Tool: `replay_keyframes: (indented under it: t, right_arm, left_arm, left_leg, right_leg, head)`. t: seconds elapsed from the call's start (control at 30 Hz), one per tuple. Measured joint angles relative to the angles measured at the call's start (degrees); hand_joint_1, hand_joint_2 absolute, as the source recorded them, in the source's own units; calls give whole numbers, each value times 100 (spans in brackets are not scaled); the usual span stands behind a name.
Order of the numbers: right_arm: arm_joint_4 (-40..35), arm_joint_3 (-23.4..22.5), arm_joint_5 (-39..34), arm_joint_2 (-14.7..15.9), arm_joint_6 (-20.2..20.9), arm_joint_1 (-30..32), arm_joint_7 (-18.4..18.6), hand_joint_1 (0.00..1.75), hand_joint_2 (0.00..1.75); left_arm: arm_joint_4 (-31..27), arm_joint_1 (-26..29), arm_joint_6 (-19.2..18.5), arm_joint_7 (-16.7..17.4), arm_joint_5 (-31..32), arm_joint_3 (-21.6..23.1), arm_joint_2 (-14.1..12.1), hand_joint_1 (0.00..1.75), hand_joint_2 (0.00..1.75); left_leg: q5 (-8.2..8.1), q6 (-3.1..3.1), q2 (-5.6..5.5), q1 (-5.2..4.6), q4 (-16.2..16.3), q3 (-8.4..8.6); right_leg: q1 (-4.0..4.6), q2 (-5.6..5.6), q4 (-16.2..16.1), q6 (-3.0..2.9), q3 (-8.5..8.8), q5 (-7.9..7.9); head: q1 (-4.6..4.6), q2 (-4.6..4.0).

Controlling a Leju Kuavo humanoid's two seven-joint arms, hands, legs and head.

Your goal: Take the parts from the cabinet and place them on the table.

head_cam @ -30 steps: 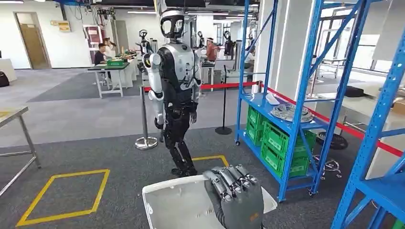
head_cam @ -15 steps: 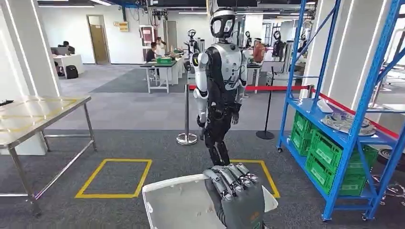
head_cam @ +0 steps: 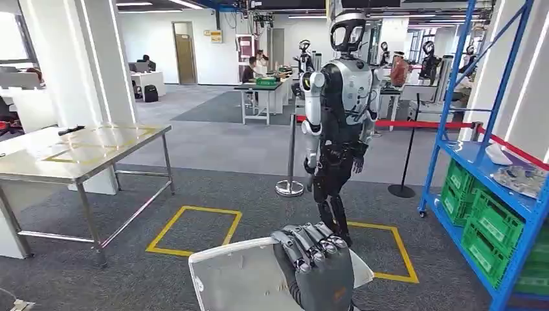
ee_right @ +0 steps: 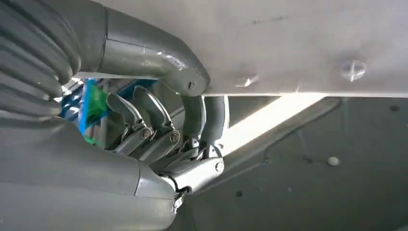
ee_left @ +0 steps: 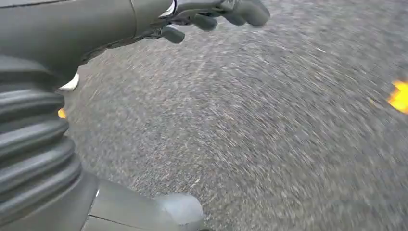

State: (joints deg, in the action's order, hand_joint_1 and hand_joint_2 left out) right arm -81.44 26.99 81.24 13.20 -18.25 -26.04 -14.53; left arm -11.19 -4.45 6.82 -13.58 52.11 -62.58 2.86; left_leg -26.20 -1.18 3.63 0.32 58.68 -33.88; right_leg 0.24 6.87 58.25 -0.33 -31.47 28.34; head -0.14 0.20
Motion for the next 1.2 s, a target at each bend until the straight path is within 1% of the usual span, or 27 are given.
replay_keyframes:
  t: [0.07, 0.1, 0.13, 0.17, 0.2, 0.23, 0.27, 0.3, 0.33, 0.37, 0.4, 0.43, 0.5, 0.57, 0.6, 0.63, 0.67, 0.7, 0.77, 0.8, 0.9, 0.97, 1.0, 1.03, 1.07, 1.17, 1.2]
  right_arm:
    - [0, 0, 0, -2, 5, -3, -2, 157, 175]
    - [-2, 0, 0, 0, 5, -2, 0, 157, 175]
    - [0, 0, 0, 13, 13, -1, -4, 157, 175]
    - [0, 0, -4, 18, 9, 8, -4, 157, 175]
    - [2, 0, -18, 53, 41, 30, -9, 157, 175]
    - [9, 0, -28, 70, 90, 74, -11, 157, 175]
    - [26, 0, -39, 81, 94, 115, -13, 157, 175]
    - [37, 0, -44, 83, 94, 134, -24, 157, 175]
    - [42, 0, -48, 83, 94, 134, -24, 157, 175]
    - [42, 0, -55, 83, 94, 132, -24, 157, 175]
    - [42, 0, -55, 81, 94, 130, -28, 157, 175]
    - [42, 0, -52, 81, 94, 120, -28, 157, 175]
    - [48, 0, -52, 63, 101, 104, -26, 157, 175]
    - [48, 0, -55, 33, 101, 94, -22, 157, 175]
    - [48, 0, -55, 2, 101, 81, -22, 157, 175]
    - [48, 0, -52, -17, 105, 67, -22, 157, 175]
    - [48, 0, -55, -26, 98, 70, -20, 157, 175]
    - [48, 0, -55, -24, 101, 79, -20, 157, 175]
    - [64, 0, -52, -26, 129, 108, -31, 157, 175]
    - [66, 0, -52, -26, 162, 111, -33, 157, 175]
    - [66, 0, -52, -26, 162, 111, -33, 157, 175]
    - [66, 0, -55, -26, 175, 110, -37, 157, 175]
    - [66, 0, -52, -26, 206, 102, -50, 157, 175]
    - [64, 0, -50, -42, 232, 76, -59, 157, 175]
    - [61, 0, -35, -42, 258, 70, -55, 157, 175]
    - [53, 0, -33, -100, 287, 64, -50, 157, 175]
    - [48, 0, -33, -103, 287, 63, -53, 157, 175]
  left_arm:
    - [-2, 24, 4, 66, -52, -50, -46, 0, 175]
    - [-9, 28, 9, 101, -85, -78, -63, 0, 175]
    - [-9, 37, 29, 145, -127, -111, -72, 0, 175]
    - [-15, 31, 57, 171, -206, -168, -109, 0, 175]
    - [-17, 22, 66, 180, -322, -243, -122, 0, 175]
    - [-20, 21, 72, 178, -402, -306, -129, 0, 175]
    - [-24, 29, 72, 164, -464, -361, -144, 0, 175]
    - [-26, 38, 72, 149, -513, -415, -151, 0, 175]
    - [-33, 41, 72, 140, -544, -461, -160, 0, 175]
    - [-33, 40, 72, 134, -560, -494, -160, 0, 175]
    - [-33, 36, 46, 119, -570, -522, -157, 0, 175]
    - [-33, 35, -7, 94, -573, -538, -146, 0, 175]
    - [-35, 40, -63, 73, -570, -570, -133, 0, 175]
    - [-28, 65, -90, 66, -562, -579, -114, 0, 175]
    - [-33, 69, -87, 31, -525, -583, -122, 0, 175]
    - [-33, 74, -81, -34, -496, -583, -105, 0, 175]
    - [-37, 60, -77, -98, -494, -583, -100, 0, 175]
    - [-37, 40, -77, -159, -494, -583, -100, 0, 175]
    - [-35, 36, -76, -168, -453, -583, -72, 0, 175]
    - [-35, 42, -79, -165, -439, -583, -63, 0, 175]
    - [-35, 42, -79, -165, -439, -583, -63, 0, 175]
    - [-35, 45, -81, -165, -435, -583, -63, 0, 175]
    - [-37, 47, -83, -166, -398, -583, -68, 0, 175]
    - [-39, 25, -127, -179, -354, -583, -79, 0, 175]
    - [-39, 14, -149, -207, -337, -583, -81, 0, 175]
    - [-39, 37, -208, -255, -282, -583, -81, 0, 175]
    - [-39, 40, -254, -295, -271, -583, -76, 0, 175]
  left_leg:
    - [14, 66, -135, -6, -1, -32]
    - [56, 124, -204, 42, -50, 0]
    - [65, 141, -260, 51, -56, -6]
    - [77, 163, -315, 57, -54, -20]
    - [79, 179, -384, 59, -52, -37]
    - [82, 183, -470, 58, -48, -52]
    - [86, 186, -540, 57, -38, -69]
    - [92, 179, -623, 57, -26, -82]
    - [97, 170, -703, 57, -11, -90]
    - [101, 163, -784, 58, 2, -92]
    - [106, 147, -872, 59, 14, -93]
    - [117, 126, -930, 72, 21, -106]
    - [153, 29, -1044, 64, 3, -157]
    - [207, -59, -1156, 75, -60, -175]
    - [208, -93, -1178, 70, -51, -219]
    - [115, -95, -869, 49, 57, -260]
    - [-108, -107, -609, 35, 360, -401]
    - [-357, -129, -492, 41, 810, -597]
    - [-679, -160, -426, 48, 1599, -935]
    - [-660, -170, -414, 52, 1682, -959]
    - [-660, -170, -414, 52, 1682, -959]
    - [-622, -173, -408, 54, 1645, -931]
    - [-333, -177, -357, 56, 1136, -627]
    - [-41, -114, 123, 26, -2, -16]
    - [5, -12, 1, 4, 8, 4]
    - [35, 89, -198, 13, -11, -29]
    - [60, 128, -258, 45, -38, -15]
  right_leg:
    - [-10, 131, -18, 62, 31, 9]
    - [-29, 106, 2, 109, 5, 58]
    - [-59, -261, 183, 150, -44, 191]
    - [-70, -487, 549, 167, -209, 401]
    - [-79, -616, 1073, 183, -466, 640]
    - [-78, -653, 1529, 193, -700, 809]
    - [-76, -665, 1789, 192, -848, 857]
    - [-77, -672, 1762, 181, -857, 760]
    - [-80, -682, 1481, 164, -732, 557]
    - [-81, -712, 1008, 141, -496, 299]
    - [-87, -840, 403, 111, -181, 35]
    - [-96, -1105, 60, 75, -25, 63]
    - [-55, -1016, 27, 72, -35, 48]
    - [-25, -920, 19, 6, -29, 20]
    - [-80, -830, -46, -47, 7, -26]
    - [-81, -771, -74, -98, 13, -51]
    - [-75, -706, -82, -136, 10, -55]
    - [-62, -625, -82, -139, 7, -54]
    - [-51, -462, -75, -152, -1, -45]
    - [-51, -392, -69, -151, -6, -43]
    - [-51, -392, -69, -151, -6, -43]
    - [-51, -367, -68, -151, -6, -42]
    - [-52, -252, -63, -135, 3, -30]
    - [-28, -90, -29, -71, 27, 16]
    - [5, -16, -9, -21, 30, 38]
    - [2, 159, -24, 69, 73, 59]
    - [-49, -110, 55, 125, 53, 126]
  head:
    - [3, 0]
    - [3, 0]
    - [5, -2]
    - [22, -2]
    - [38, -2]
    - [33, -2]
    - [42, 0]
    - [42, -2]
    - [46, 0]
    - [46, -2]
    - [48, -2]
    - [48, -2]
    - [46, 0]
    - [40, -2]
    - [42, -2]
    - [21, 0]
    - [0, 0]
    - [-4, -2]
    - [-6, 0]
    - [-6, -2]
    - [-6, -2]
    - [-6, -2]
    - [-8, 0]
    - [-13, -2]
    - [14, -2]
    - [3, 0]
    - [18, -2]
